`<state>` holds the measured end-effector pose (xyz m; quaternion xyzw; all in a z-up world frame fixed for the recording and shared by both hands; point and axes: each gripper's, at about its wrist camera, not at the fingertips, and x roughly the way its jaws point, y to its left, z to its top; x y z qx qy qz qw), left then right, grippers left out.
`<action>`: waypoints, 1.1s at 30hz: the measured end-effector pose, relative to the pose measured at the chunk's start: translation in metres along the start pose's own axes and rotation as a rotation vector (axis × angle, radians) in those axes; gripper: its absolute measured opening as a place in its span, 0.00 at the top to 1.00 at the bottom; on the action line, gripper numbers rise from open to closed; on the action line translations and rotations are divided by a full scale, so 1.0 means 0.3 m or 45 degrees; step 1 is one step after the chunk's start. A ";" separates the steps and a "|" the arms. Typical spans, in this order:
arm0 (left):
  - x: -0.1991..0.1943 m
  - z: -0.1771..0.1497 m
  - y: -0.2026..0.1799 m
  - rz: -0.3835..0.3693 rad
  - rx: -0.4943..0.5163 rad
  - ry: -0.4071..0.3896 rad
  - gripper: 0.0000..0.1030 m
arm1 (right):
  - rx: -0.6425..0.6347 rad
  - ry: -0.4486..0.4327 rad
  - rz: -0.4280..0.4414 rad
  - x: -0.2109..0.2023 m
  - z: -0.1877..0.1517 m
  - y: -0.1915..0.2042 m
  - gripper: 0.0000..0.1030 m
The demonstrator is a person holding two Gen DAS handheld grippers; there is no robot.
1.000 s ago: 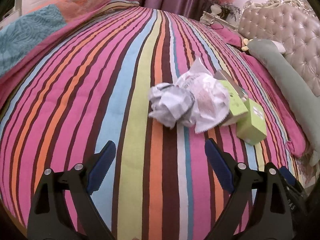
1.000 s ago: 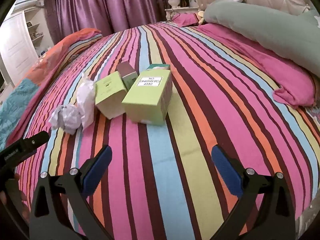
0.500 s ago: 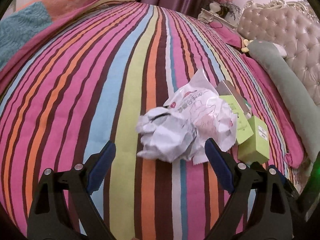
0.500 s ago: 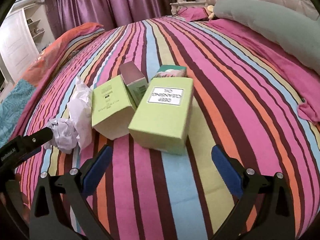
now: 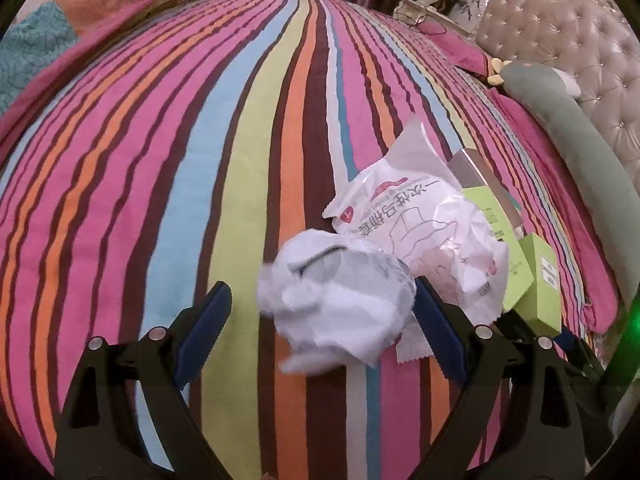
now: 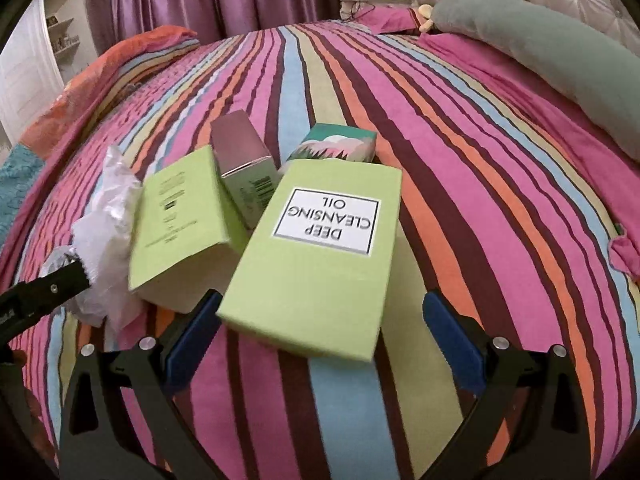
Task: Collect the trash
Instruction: 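Grasp the crumpled paper balls with the left tool while the right tool grasps the DEEP CLEANING OIL box, then carry the paper balls and green box over the wastebasket with both tools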
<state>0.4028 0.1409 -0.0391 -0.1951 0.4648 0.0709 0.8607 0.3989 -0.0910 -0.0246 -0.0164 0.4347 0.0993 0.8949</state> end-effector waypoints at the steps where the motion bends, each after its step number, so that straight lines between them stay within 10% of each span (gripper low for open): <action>1: 0.008 0.001 0.003 -0.004 -0.009 0.007 0.15 | -0.002 0.006 -0.007 0.008 0.004 -0.002 0.08; 10: 0.057 0.008 -0.022 0.008 0.025 0.023 0.15 | -0.005 0.033 -0.034 0.045 0.016 -0.023 0.17; 15: 0.058 0.003 -0.064 0.029 0.125 0.017 0.39 | -0.045 0.027 -0.037 0.035 0.020 -0.022 0.43; 33: -0.195 -0.210 -0.001 0.018 0.102 -0.089 0.41 | 0.089 0.001 0.071 -0.188 -0.177 -0.134 0.43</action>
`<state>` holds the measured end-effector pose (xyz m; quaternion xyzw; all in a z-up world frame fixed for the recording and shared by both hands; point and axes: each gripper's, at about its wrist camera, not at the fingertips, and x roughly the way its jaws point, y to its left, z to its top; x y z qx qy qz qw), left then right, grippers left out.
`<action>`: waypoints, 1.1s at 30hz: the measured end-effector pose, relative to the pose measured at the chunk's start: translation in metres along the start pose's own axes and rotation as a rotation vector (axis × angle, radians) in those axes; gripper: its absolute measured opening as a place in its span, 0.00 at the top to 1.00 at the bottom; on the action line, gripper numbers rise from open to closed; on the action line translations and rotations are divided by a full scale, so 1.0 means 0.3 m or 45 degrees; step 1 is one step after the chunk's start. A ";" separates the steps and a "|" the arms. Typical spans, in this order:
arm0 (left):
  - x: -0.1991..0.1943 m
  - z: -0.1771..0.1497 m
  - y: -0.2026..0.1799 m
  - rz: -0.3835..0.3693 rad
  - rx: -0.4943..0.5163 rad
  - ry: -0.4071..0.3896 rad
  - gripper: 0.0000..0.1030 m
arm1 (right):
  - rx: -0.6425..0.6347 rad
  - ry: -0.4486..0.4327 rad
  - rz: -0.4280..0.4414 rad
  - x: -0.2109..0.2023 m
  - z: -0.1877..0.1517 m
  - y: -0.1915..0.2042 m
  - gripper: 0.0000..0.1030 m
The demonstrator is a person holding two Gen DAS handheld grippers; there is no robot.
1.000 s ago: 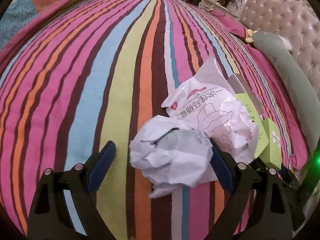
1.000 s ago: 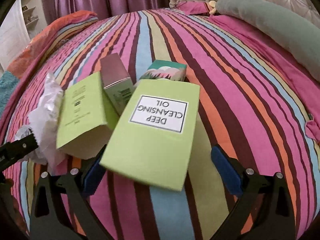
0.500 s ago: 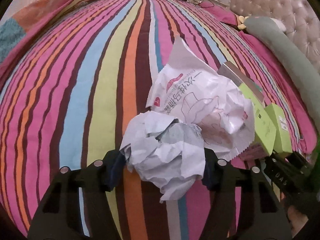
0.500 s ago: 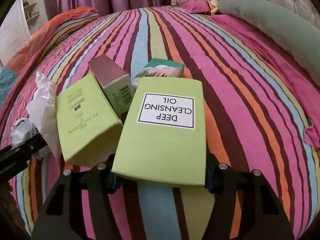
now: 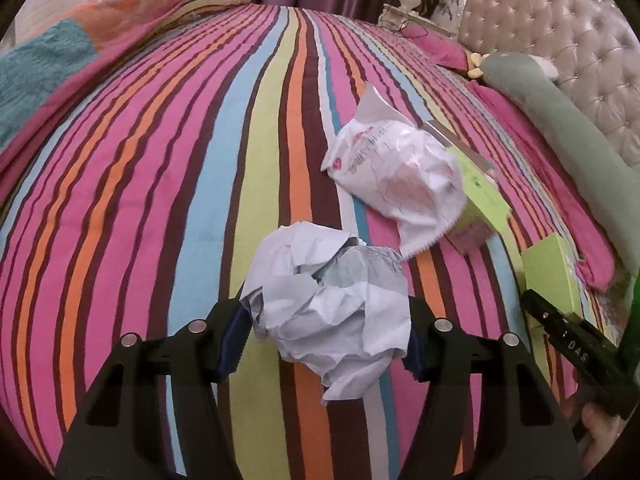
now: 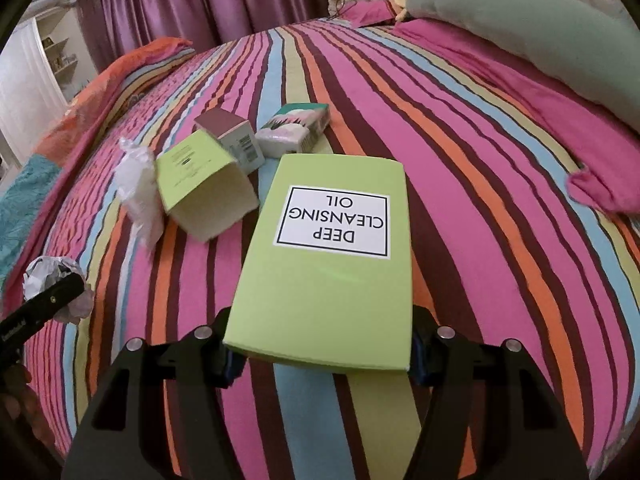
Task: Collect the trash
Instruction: 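Carry the paper balls and green box over the wastebasket with both tools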
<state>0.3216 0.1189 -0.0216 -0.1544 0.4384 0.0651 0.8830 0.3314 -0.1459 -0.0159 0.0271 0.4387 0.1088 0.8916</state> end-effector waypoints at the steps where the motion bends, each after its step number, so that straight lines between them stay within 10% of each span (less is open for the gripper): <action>1: -0.013 -0.017 0.001 0.000 0.004 -0.002 0.41 | 0.000 -0.002 0.001 -0.014 -0.011 -0.003 0.43; 33: -0.400 -0.606 -0.069 -0.108 0.099 0.025 0.41 | 0.047 -0.036 0.177 -0.447 -0.425 -0.013 0.43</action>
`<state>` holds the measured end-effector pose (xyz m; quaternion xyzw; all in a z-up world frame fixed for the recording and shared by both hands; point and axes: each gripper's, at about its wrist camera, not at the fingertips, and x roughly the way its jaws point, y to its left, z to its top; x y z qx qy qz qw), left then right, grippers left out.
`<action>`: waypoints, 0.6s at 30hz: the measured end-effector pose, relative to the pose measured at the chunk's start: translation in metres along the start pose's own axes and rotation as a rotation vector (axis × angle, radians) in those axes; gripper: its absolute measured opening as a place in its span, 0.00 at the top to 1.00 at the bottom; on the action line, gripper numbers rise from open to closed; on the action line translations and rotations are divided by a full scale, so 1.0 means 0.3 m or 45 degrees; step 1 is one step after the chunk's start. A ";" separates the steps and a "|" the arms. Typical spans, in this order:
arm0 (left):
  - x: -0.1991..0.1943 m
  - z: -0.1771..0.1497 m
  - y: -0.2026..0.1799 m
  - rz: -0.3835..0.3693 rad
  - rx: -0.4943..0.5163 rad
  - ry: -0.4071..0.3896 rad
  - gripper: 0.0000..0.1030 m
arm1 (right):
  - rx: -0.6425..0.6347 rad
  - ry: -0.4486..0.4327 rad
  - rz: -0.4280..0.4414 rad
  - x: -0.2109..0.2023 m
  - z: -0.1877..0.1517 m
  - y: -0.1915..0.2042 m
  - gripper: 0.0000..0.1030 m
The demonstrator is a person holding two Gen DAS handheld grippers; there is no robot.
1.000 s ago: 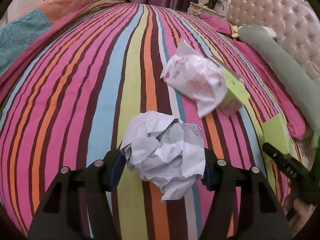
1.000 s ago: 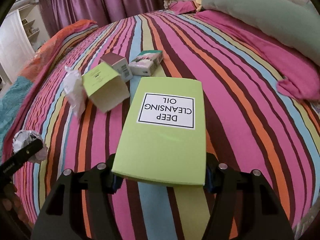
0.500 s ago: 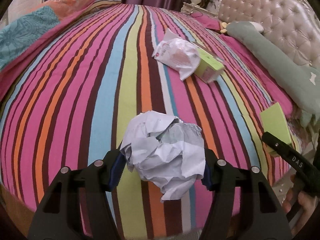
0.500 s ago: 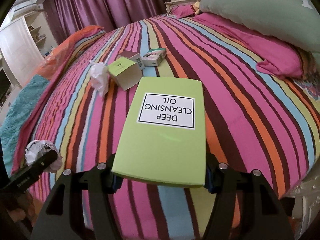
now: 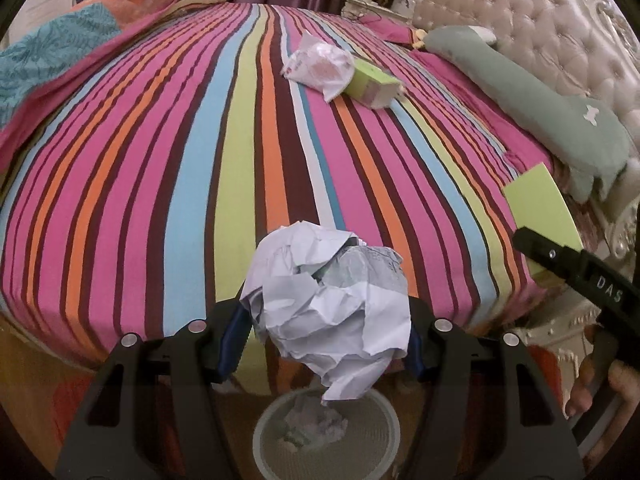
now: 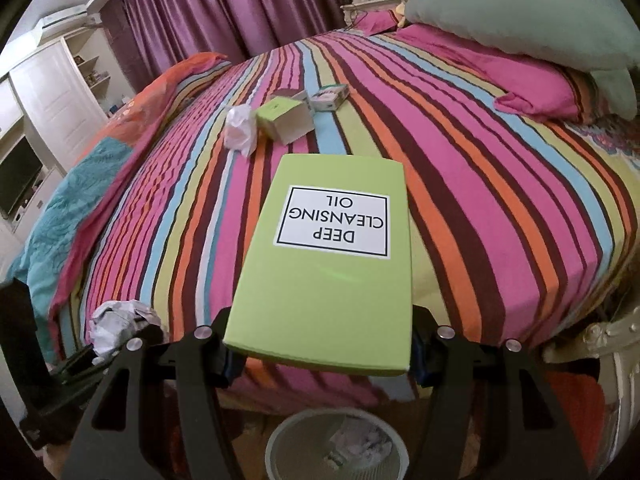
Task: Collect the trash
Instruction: 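Carry the paper balls and green box over the wastebasket with both tools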
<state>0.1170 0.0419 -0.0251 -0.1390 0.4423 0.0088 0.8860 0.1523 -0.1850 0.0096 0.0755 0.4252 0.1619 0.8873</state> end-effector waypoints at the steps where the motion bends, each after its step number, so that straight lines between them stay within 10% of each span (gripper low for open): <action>1: -0.005 -0.019 -0.008 -0.001 0.015 0.008 0.41 | 0.001 0.004 0.003 -0.008 -0.015 0.002 0.43; 18: 0.042 -0.317 -0.076 -0.020 0.122 0.241 0.41 | -0.021 0.217 0.003 0.001 -0.276 0.012 0.43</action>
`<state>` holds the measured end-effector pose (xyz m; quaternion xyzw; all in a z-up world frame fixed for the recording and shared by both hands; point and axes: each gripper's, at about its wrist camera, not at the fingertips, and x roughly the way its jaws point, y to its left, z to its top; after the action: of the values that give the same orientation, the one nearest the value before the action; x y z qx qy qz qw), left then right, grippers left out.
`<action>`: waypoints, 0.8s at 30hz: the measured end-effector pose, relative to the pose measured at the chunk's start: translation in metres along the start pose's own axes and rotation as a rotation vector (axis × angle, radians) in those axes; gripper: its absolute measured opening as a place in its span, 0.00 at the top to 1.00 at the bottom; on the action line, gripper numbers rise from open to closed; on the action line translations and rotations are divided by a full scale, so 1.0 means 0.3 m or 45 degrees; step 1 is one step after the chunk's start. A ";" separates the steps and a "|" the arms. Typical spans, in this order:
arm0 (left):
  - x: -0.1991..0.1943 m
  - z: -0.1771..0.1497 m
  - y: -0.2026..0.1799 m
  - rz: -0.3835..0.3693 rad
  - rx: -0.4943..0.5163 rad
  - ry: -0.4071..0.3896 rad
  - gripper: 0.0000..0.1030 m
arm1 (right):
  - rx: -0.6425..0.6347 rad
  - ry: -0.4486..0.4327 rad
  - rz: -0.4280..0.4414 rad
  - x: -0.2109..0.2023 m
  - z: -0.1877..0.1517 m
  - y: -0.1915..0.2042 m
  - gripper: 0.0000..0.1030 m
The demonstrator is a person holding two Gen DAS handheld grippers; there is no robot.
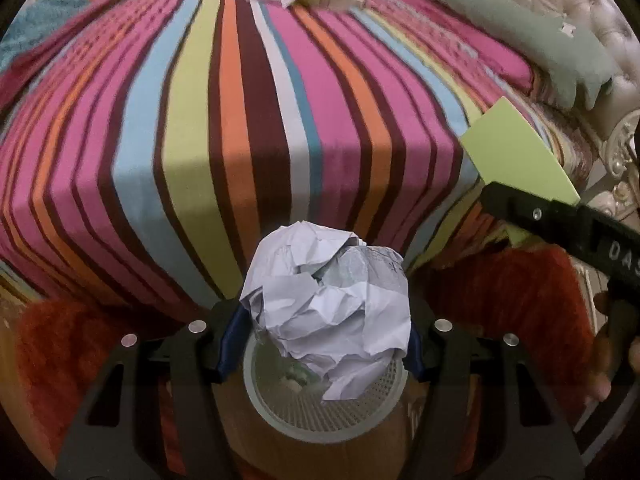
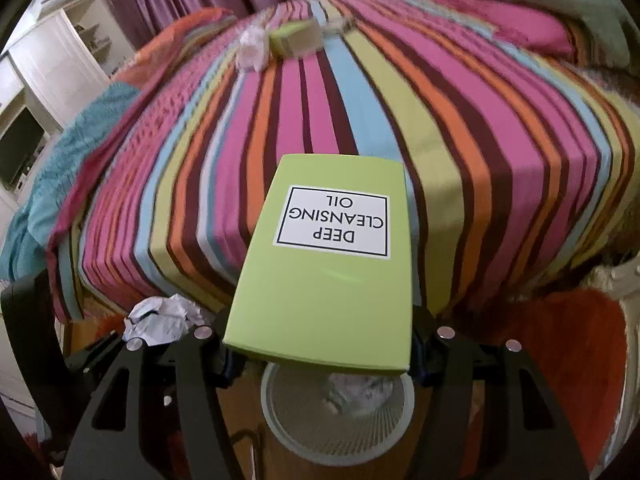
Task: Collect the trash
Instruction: 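Carry the paper balls and green box over the wastebasket with both tools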
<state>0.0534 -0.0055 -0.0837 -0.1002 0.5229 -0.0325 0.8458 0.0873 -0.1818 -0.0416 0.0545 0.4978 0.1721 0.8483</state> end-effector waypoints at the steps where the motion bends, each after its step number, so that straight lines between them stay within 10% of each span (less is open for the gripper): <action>1: 0.013 -0.010 0.001 -0.008 -0.009 0.020 0.41 | 0.007 0.025 0.000 0.012 -0.013 -0.005 0.43; 24: 0.330 -0.141 0.026 -0.014 -0.132 0.496 0.41 | 0.385 0.707 0.019 0.442 -0.230 -0.187 0.43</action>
<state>0.0600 -0.0195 -0.1904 -0.1384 0.6770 -0.0290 0.7222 0.1002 -0.1937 -0.2003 0.1345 0.7300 0.1106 0.6608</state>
